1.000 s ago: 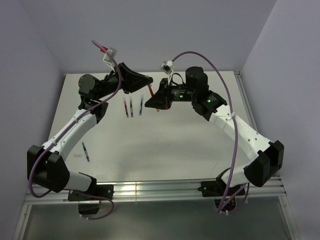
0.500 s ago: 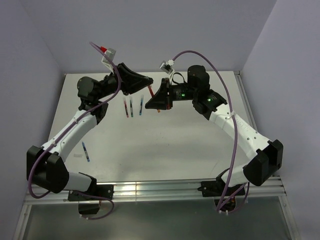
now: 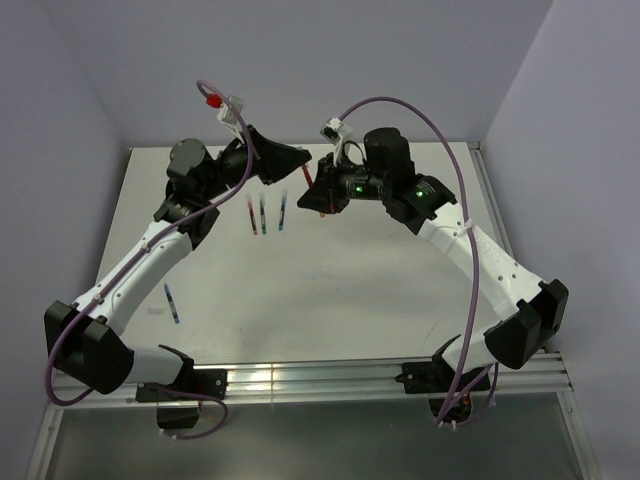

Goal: Insert the pens into the pen caps
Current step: Press the pen cap onto the pen.

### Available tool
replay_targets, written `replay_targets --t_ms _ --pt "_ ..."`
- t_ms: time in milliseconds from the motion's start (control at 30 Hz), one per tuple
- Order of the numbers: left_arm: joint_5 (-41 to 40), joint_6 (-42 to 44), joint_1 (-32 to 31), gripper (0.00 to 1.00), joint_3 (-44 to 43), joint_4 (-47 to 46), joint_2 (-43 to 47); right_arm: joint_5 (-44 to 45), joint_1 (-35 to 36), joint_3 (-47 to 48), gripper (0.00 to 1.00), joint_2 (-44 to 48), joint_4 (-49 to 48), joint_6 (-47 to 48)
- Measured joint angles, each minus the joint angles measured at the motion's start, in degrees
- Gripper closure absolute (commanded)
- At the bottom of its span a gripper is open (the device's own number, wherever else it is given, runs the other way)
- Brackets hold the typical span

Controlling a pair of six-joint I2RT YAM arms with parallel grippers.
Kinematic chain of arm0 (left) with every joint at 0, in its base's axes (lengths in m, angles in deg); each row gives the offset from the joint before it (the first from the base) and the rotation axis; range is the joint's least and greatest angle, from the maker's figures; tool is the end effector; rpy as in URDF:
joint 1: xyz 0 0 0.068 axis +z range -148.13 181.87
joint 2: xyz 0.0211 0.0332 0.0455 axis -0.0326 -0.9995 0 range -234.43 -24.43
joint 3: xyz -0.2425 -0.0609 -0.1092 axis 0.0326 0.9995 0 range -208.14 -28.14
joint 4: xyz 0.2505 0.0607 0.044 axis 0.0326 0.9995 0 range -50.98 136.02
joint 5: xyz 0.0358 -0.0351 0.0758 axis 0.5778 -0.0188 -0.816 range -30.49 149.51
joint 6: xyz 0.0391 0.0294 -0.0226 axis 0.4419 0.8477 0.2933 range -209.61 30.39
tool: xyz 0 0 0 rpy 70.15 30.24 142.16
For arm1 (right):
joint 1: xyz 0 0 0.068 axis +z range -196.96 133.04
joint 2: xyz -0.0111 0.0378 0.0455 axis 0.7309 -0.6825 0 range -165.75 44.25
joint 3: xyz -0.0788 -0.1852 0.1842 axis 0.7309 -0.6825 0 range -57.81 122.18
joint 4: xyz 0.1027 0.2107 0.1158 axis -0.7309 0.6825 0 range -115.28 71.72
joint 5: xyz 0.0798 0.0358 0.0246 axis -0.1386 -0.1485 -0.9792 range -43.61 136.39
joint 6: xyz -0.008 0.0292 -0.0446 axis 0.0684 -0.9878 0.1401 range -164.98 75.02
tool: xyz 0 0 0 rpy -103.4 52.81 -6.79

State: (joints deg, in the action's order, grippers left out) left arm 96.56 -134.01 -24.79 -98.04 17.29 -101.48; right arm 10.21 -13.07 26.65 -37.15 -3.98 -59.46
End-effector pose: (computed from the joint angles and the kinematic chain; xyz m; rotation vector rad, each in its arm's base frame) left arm 0.2678 -0.1584 0.4256 0.3848 1.4811 -1.4381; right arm 0.2536 0.1956 0.4154 -0.7804 1.8386 1.1553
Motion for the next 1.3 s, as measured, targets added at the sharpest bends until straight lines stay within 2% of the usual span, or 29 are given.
replay_targets --t_ms 300,467,667,867,1033,1300 --pt "-10.8 0.6 -1.8 1.0 -1.9 8.2 0.0 22.3 6.0 6.9 1.0 -3.2 9.4 4.3" --pt "-13.3 0.0 -2.0 1.0 -2.0 9.8 0.0 26.3 7.1 8.1 1.0 -4.5 10.6 4.7" --pt "-11.5 -0.6 -2.0 1.0 0.3 4.9 0.0 20.2 5.2 8.0 1.0 -4.5 10.9 4.2" --pt "-7.8 -2.8 -1.9 1.0 3.6 -2.5 0.0 8.9 1.9 6.5 1.0 -4.2 10.5 2.8" --pt "-4.7 -4.2 -1.7 1.0 5.8 -7.4 0.0 -1.2 -0.5 3.1 1.0 -3.5 6.5 0.2" --pt "-2.4 -6.6 -1.2 1.0 8.3 -15.2 0.0 -12.2 -3.0 1.3 1.0 -3.5 0.9 -4.1"
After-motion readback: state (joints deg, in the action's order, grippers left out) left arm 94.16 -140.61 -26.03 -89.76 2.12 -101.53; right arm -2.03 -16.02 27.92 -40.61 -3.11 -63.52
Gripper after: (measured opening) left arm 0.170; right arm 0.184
